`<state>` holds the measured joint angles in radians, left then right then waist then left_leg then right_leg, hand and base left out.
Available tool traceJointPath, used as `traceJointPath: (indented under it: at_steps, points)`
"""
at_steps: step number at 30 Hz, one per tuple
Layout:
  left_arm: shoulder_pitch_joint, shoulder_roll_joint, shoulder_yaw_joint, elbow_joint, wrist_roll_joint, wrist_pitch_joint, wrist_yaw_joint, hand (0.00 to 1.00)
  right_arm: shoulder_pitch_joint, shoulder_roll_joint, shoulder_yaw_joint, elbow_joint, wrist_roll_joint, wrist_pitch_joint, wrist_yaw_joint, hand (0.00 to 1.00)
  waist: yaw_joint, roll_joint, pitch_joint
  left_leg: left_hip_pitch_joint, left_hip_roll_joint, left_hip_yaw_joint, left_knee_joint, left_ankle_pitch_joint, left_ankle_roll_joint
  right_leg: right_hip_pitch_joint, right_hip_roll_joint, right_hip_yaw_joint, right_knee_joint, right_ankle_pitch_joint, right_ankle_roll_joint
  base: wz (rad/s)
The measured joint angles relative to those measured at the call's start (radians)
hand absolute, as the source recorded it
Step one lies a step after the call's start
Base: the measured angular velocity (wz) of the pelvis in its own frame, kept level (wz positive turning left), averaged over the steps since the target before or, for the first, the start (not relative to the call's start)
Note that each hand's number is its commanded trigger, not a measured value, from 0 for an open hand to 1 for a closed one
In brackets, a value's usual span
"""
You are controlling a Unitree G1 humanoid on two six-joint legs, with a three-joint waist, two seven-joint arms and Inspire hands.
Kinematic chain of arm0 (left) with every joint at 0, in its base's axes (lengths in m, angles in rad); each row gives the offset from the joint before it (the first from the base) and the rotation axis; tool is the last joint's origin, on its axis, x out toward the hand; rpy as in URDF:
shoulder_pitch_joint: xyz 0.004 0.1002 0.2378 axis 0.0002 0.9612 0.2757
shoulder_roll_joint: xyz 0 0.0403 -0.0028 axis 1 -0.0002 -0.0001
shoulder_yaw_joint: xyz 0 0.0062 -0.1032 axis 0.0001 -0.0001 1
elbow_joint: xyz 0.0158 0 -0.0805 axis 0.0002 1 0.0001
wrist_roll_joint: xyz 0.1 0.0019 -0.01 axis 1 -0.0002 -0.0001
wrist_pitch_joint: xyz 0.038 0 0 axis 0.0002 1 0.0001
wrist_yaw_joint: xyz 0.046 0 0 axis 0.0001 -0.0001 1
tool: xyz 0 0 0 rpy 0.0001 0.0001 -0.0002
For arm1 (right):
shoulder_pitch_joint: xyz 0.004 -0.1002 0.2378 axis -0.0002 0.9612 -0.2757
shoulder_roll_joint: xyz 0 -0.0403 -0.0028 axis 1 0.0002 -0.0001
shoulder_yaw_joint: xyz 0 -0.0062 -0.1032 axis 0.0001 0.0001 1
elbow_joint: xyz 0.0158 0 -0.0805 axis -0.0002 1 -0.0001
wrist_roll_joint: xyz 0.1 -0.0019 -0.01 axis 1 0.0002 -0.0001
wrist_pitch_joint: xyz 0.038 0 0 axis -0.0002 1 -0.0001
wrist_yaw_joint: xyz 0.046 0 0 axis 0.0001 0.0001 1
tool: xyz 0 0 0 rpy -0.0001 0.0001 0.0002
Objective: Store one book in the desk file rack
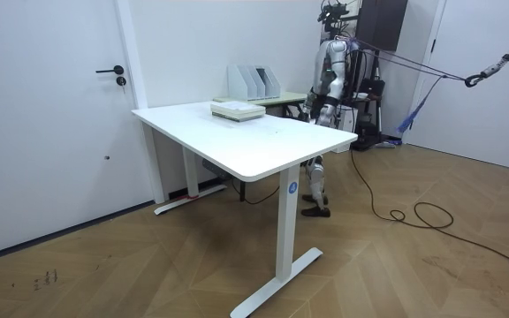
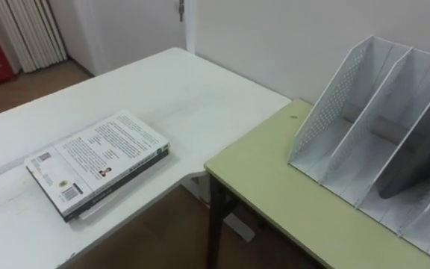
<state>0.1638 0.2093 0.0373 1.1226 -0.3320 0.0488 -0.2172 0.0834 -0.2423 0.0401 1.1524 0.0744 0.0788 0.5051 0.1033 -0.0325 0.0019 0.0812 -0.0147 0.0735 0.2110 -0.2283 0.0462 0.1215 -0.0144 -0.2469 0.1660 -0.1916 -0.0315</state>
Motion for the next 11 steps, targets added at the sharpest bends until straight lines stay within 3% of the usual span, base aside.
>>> traceJointPath:
  at_steps: [6, 11]
  points:
    - [0.027, -0.025, 0.031, 0.003, 0.021, -0.016, 0.041, 0.0, 0.021, 0.051, -0.072, 0.03, -0.005, -0.043, -0.246, 0.0, -0.043, 0.016, -0.0026, -0.001, -0.001, 0.003, -0.011, 0.001, 0.001, 0.004, 0.001, 0.004, -0.009, 0.0, 0.002, 0.0]
    - [0.041, -0.042, 0.048, 0.004, 0.054, -0.035, 0.058, 0.0, 0.026, 0.066, -0.095, 0.053, -0.005, -0.085, -0.356, 0.0, -0.069, 0.032, -0.0042, 0.003, -0.001, 0.007, -0.012, 0.001, 0.001, 0.006, 0.002, 0.006, -0.014, 0.0, 0.002, 0.0]
